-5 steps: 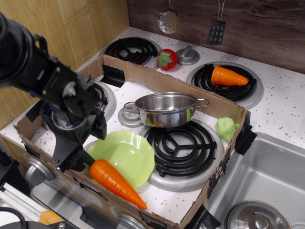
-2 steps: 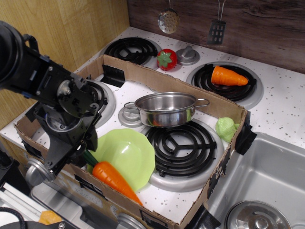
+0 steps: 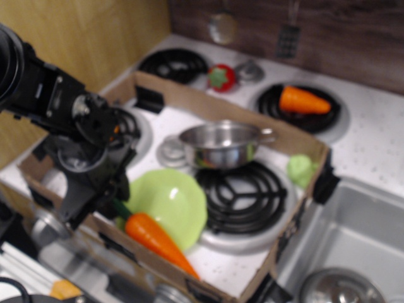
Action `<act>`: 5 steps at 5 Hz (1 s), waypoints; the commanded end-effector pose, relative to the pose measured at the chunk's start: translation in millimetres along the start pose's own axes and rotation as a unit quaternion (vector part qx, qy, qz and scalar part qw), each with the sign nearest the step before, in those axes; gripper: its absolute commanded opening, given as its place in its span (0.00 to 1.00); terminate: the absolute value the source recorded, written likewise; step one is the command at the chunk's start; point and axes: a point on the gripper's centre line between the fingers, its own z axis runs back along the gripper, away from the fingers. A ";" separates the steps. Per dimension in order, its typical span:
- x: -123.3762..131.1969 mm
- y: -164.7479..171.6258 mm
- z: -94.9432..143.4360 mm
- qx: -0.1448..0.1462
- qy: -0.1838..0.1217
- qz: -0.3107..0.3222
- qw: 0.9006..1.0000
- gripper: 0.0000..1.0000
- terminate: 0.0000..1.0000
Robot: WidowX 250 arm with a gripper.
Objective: Take carrot off plate
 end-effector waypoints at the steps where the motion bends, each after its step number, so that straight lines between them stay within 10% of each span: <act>1: 4.7 -41.4 20.2 -0.018 0.010 -0.034 0.999 0.00 0.00; 5: 34.9 -108.2 44.0 -0.002 0.030 -0.241 0.970 0.00 0.00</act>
